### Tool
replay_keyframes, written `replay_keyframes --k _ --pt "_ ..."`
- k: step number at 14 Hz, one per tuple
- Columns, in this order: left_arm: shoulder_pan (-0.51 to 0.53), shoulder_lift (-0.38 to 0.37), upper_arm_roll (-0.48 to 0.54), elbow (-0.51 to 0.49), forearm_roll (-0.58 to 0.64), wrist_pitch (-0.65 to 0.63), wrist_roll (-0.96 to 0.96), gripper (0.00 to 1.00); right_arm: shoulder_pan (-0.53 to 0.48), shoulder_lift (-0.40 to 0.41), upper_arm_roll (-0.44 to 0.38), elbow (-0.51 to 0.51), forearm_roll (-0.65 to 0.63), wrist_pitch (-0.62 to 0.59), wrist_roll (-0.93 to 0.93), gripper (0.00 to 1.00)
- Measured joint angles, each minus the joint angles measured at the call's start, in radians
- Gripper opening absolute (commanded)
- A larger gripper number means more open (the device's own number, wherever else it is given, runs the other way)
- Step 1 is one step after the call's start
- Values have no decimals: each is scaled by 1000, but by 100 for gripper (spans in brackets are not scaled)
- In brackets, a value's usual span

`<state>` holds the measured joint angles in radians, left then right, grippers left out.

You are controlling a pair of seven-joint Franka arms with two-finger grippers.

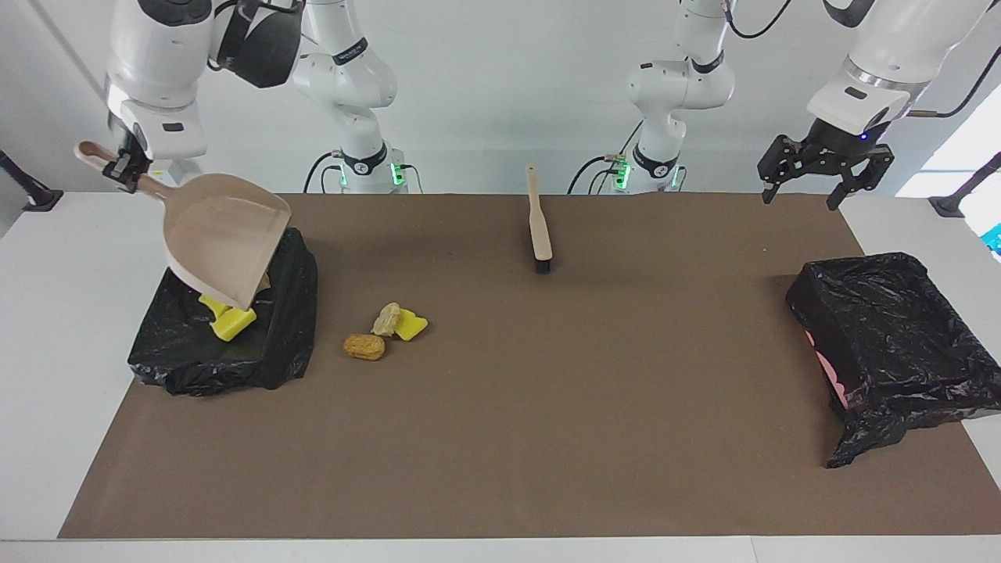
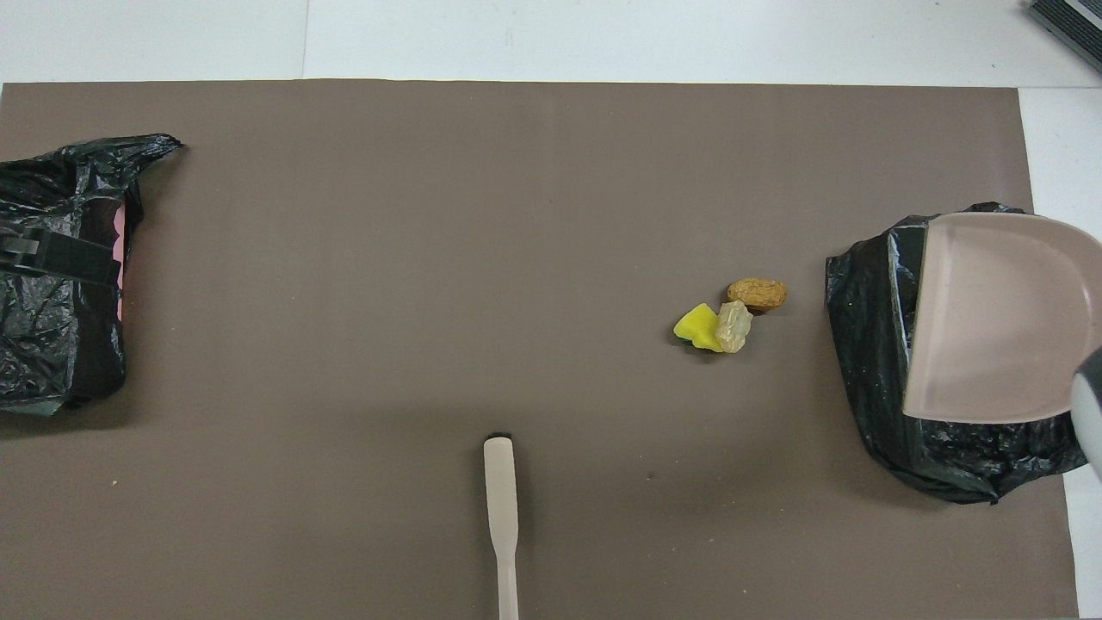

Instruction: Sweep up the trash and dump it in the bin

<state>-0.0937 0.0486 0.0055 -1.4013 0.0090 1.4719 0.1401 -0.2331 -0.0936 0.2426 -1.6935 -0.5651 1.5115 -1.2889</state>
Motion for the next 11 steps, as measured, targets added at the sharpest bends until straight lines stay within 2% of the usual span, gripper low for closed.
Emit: replay_keyframes --k 3,6,9,11 --pt "4 13 -2 26 0 -5 3 100 20 -19 105 0 156 -55 405 0" --pt "7 5 -4 27 0 -12 3 100 148 -2 126 -2 293 -54 849 0" --pt "7 4 -4 27 0 -15 3 100 292 94 128 17 375 21 1252 0" --pt "8 4 -4 27 0 -15 3 100 366 213 128 69 399 109 1523 0"
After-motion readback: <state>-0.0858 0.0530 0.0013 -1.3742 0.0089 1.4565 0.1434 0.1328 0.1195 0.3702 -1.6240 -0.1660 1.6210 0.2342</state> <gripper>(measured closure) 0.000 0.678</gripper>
